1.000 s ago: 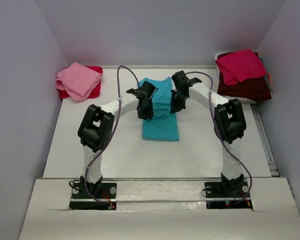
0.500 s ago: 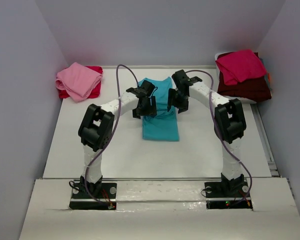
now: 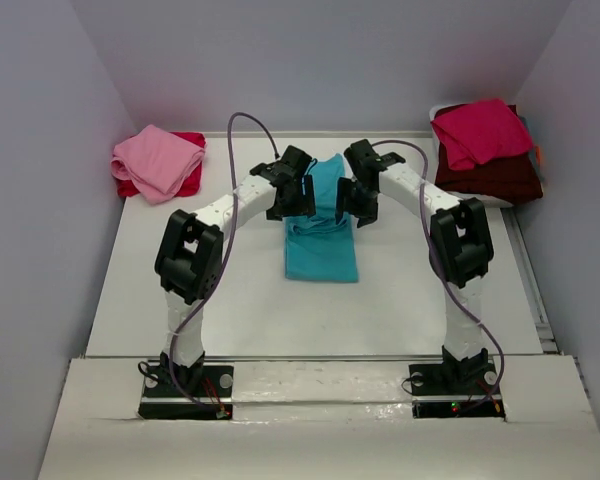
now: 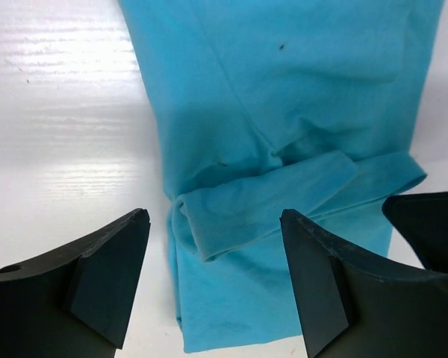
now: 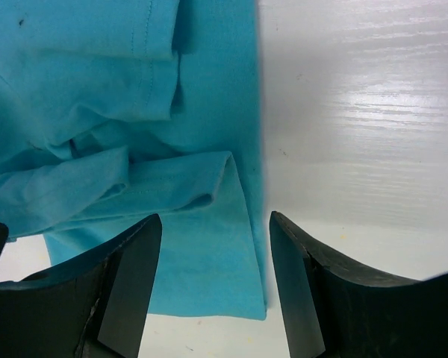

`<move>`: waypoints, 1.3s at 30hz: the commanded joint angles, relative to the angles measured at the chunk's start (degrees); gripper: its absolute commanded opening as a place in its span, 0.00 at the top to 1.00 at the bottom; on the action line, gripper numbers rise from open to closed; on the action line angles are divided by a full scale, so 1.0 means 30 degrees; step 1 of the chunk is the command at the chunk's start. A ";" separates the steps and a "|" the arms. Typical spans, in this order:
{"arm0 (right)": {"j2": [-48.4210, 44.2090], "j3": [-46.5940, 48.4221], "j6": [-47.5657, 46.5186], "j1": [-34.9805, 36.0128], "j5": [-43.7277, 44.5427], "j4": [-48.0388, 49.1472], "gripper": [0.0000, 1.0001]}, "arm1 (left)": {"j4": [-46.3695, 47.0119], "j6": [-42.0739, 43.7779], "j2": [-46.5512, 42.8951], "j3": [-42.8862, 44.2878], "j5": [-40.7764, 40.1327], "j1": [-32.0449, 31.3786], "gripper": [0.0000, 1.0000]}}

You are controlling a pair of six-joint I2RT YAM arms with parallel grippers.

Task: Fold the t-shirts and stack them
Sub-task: Fold the folded rectangular tshirt in 1/3 of the way

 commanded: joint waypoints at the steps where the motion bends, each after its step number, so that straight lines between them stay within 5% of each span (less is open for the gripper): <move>1: -0.1940 -0.0275 -0.0040 -0.0150 -0.0178 -0.0321 0.34 | -0.0567 0.0383 -0.0926 0.0778 -0.0781 0.0056 0.17; 14: -0.3173 -0.1977 0.0136 -0.0150 -0.0911 0.0236 0.41 | -0.0743 -0.0378 -0.4149 -0.2766 -0.0431 -0.0294 0.17; 17: -0.2969 -0.2065 0.0136 -0.0150 -0.1116 0.0324 0.51 | -0.0772 -0.0408 -0.4211 -0.3091 -0.0489 -0.0295 0.17; 21: -0.2413 -0.1744 0.0166 -0.0150 -0.1351 0.0295 0.84 | -0.0948 -0.0262 -0.3743 -0.3121 -0.0431 -0.0295 0.17; 24: -0.1886 -0.1217 0.0136 -0.0150 -0.1351 0.0150 0.92 | -0.1065 -0.0144 -0.3391 -0.3179 -0.0372 -0.0471 0.17; 39: -0.0039 0.0454 0.0049 -0.0150 -0.1966 -0.0115 0.93 | -0.1007 0.0266 -0.1487 -0.3239 -0.0431 -0.0471 0.17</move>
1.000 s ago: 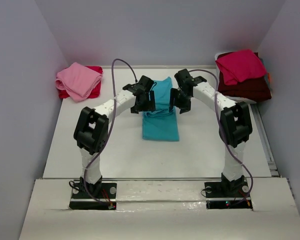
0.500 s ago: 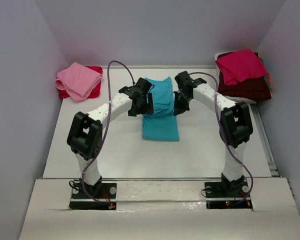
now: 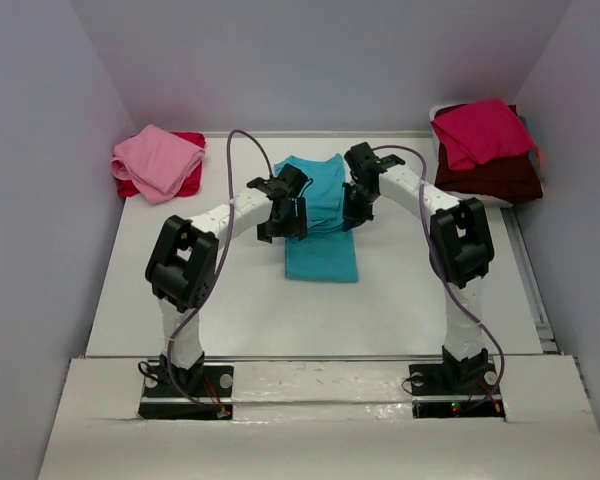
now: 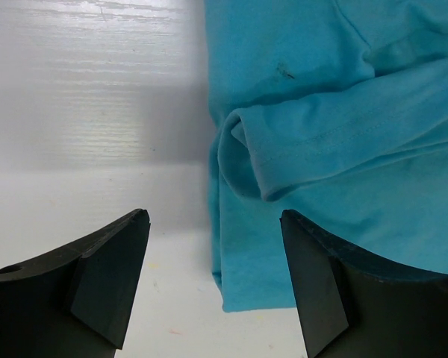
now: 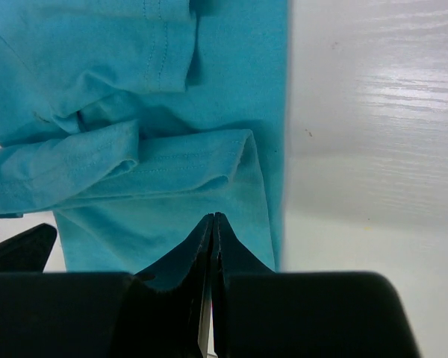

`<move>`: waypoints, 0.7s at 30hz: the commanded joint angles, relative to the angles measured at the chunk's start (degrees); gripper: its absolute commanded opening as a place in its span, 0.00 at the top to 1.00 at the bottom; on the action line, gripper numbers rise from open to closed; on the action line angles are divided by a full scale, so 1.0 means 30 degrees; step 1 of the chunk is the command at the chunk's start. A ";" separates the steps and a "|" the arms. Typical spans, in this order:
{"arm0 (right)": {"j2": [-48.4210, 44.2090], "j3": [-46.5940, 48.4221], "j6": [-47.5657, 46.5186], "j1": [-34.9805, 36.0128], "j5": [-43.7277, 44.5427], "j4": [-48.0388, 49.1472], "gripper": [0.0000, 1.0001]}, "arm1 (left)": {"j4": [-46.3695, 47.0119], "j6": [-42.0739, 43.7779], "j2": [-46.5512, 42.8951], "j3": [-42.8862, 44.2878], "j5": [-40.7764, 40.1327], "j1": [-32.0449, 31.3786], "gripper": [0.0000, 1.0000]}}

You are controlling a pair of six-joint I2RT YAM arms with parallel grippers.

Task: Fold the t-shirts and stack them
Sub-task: Fold the folded rectangular tshirt in 1/3 of the way

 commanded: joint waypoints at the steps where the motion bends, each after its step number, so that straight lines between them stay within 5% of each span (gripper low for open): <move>1: 0.0289 0.1139 -0.0133 -0.0150 -0.0327 -0.0071 0.93 | -0.0198 0.0411 0.0611 0.0004 -0.0241 -0.0085 0.17; 21: 0.1988 0.2105 -0.0514 -0.0150 -0.0532 -0.0159 0.93 | -0.1750 0.1115 0.3806 0.4660 -0.1353 -0.0085 0.17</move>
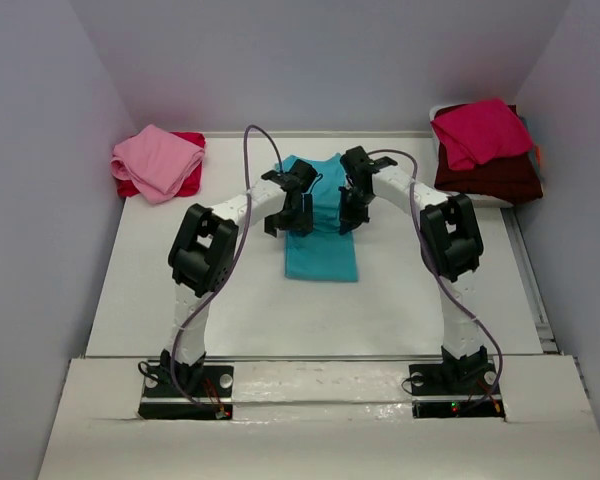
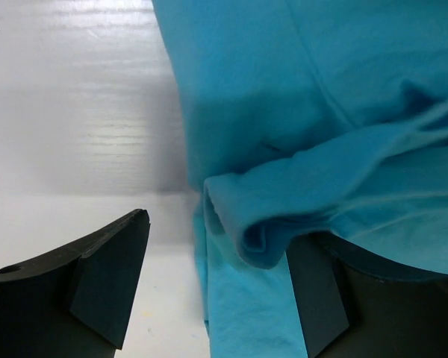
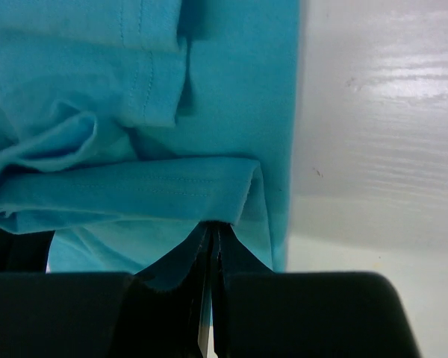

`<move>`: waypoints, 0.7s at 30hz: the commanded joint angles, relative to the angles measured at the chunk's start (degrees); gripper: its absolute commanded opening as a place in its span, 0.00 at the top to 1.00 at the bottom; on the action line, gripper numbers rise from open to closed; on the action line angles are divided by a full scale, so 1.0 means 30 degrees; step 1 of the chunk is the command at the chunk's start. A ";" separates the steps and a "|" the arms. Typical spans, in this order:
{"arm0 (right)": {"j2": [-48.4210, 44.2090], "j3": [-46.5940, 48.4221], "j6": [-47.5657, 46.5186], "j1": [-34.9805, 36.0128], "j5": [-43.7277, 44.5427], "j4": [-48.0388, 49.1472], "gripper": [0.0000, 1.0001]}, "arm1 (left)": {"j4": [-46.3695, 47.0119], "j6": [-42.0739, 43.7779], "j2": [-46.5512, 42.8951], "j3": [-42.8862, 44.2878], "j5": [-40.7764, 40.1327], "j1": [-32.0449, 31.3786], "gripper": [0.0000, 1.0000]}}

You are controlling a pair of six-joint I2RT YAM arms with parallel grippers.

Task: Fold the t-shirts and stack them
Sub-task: Fold the folded rectangular tshirt in 1/3 of the way

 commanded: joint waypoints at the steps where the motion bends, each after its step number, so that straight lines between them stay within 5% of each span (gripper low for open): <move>1: 0.0458 0.1464 -0.0391 -0.0150 -0.0146 -0.0137 0.93 | -0.0971 0.0452 0.0207 0.1958 -0.0858 -0.0085 0.17; 21: 0.3241 0.6357 -0.1094 -0.0354 0.0733 -0.1719 0.93 | -0.1821 0.0599 0.2257 0.4948 -0.2233 0.0823 0.17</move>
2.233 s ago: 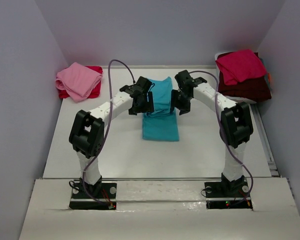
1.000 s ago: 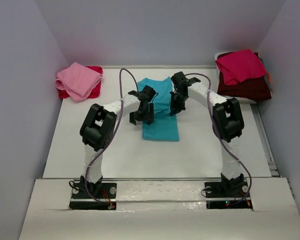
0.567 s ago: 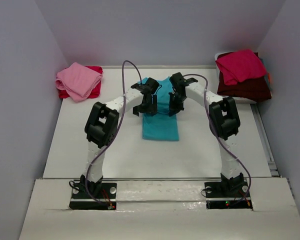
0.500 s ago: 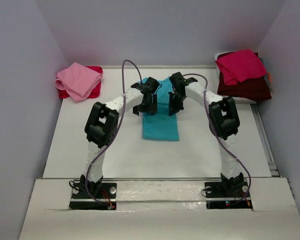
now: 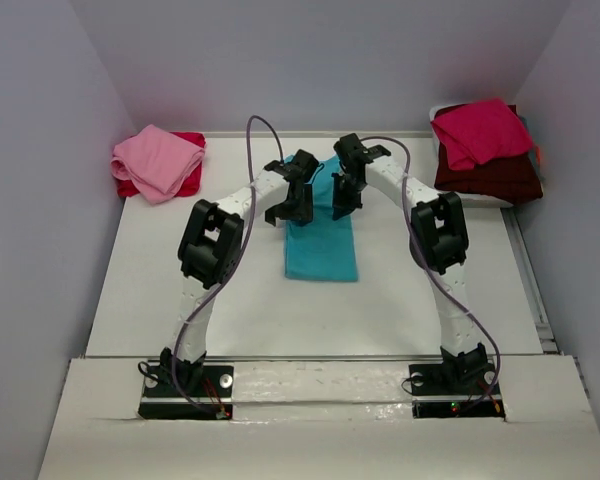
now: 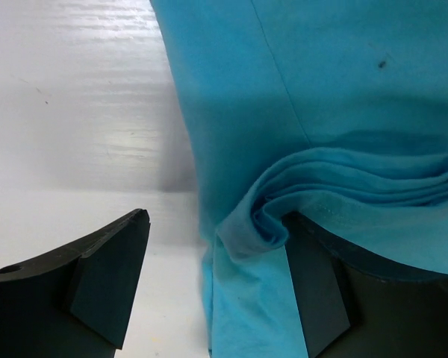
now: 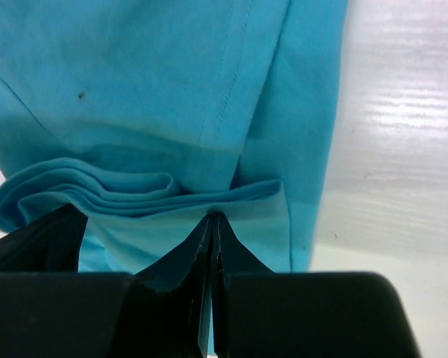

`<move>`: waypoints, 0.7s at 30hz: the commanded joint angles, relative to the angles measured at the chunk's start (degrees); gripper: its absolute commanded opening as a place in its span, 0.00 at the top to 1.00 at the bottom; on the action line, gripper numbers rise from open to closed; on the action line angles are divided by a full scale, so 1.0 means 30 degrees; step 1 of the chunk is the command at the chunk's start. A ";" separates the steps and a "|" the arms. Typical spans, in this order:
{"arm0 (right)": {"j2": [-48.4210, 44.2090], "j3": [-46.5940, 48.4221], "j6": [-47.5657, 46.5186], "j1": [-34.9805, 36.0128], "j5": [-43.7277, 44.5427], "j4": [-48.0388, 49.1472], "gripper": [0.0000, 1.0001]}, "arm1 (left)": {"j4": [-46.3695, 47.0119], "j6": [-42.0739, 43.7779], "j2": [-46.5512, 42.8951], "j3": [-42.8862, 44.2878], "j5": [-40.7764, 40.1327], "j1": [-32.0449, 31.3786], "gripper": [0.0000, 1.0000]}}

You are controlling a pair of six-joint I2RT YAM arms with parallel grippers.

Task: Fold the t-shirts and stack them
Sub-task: Fold the folded rectangular tshirt in 1/3 of the way

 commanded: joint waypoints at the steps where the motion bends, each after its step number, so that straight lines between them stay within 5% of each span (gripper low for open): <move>1: 0.0846 0.1834 -0.0489 -0.0356 0.0420 -0.0700 0.93 | -0.0837 0.0075 0.0357 0.1459 -0.1470 0.0335 0.17; 21: 0.1345 0.0605 -0.0490 -0.0883 0.0449 -0.0231 0.93 | -0.0810 0.0045 -0.0286 0.1257 -0.3405 0.0862 0.17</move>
